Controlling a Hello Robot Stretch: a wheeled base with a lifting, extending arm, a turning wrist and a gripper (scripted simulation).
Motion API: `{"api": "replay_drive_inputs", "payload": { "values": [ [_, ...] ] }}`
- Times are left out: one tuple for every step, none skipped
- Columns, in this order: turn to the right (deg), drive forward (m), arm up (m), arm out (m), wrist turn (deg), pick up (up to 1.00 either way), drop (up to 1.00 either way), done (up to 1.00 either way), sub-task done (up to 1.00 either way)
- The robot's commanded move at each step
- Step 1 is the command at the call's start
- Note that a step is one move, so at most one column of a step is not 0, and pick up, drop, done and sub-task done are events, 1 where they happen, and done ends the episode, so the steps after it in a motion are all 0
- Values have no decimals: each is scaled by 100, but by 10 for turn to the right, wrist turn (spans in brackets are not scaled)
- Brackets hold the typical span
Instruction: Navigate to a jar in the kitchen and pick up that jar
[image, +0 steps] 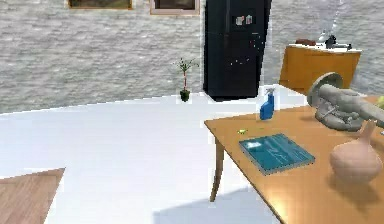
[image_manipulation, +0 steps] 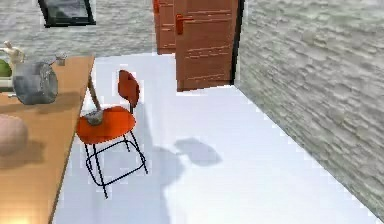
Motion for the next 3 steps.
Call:
{"api": "replay_drive_inputs", "payload": {
  "values": [
    [450,0,0,0,0,0,0,0,0],
    [270,0,0,0,0,0,0,0,0],
    [0,60,0,0,0,0,0,0,0]
  ]
}}
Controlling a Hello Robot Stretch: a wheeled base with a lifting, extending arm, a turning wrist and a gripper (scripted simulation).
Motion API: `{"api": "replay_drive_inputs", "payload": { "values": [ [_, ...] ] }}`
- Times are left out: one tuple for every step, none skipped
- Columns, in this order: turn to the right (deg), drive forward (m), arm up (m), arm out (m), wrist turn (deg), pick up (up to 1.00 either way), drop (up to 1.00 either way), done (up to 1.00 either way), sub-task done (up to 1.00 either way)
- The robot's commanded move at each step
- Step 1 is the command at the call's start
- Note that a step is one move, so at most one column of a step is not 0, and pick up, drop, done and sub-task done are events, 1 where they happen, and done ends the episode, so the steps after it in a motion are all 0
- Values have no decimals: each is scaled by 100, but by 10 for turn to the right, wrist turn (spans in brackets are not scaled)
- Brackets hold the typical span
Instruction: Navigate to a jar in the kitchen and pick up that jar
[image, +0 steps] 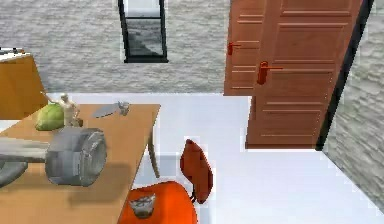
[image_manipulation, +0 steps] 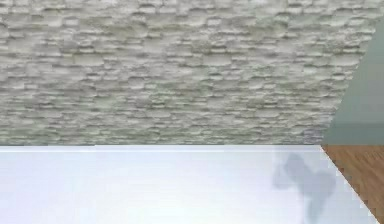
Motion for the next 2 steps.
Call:
{"api": "replay_drive_inputs", "payload": {
  "values": [
    [-450,0,0,0,0,0,0,0,0],
    [-450,0,0,0,0,0,0,0,0]
  ]
}}
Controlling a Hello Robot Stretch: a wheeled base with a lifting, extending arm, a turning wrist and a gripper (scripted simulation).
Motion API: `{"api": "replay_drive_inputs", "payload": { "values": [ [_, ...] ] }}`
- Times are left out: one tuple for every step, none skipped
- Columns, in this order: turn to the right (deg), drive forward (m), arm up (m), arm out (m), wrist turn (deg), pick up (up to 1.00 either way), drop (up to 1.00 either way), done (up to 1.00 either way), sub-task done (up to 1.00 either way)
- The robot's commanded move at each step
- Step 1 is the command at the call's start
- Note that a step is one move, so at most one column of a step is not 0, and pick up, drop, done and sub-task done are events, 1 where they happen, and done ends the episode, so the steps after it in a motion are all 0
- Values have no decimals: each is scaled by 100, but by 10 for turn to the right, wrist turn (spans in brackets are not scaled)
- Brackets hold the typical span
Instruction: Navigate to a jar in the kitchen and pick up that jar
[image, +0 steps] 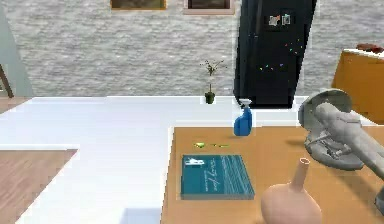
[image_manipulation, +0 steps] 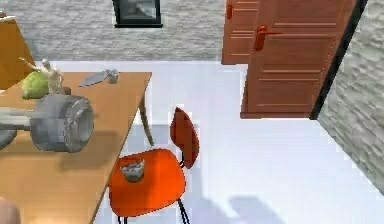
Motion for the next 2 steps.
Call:
{"api": "replay_drive_inputs", "payload": {
  "values": [
    [-450,0,0,0,0,0,0,0,0],
    [-120,0,0,0,0,0,0,0,0]
  ]
}}
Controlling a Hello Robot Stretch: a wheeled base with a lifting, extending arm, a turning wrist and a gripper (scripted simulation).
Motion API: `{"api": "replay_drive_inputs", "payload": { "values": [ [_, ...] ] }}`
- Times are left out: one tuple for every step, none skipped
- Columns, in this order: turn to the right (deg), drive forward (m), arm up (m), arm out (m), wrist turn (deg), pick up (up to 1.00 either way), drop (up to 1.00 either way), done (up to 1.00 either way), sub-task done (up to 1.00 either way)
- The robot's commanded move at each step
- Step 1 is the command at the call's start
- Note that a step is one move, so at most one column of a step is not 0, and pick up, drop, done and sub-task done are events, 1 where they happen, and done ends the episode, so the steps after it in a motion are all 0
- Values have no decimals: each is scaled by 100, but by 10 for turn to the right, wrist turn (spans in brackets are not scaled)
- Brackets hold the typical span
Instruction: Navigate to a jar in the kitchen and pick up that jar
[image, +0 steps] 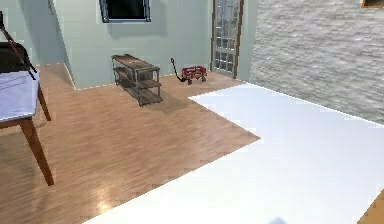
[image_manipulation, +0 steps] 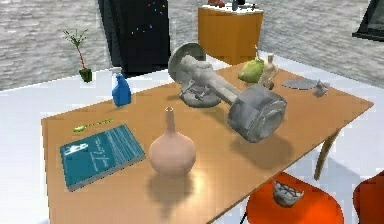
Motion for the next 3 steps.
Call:
{"api": "replay_drive_inputs", "payload": {
  "values": [
    [0,0,50,0,0,0,0,0,0],
    [0,0,38,0,0,0,0,0,0],
    [0,0,0,18,0,0,0,0,0]
  ]
}}
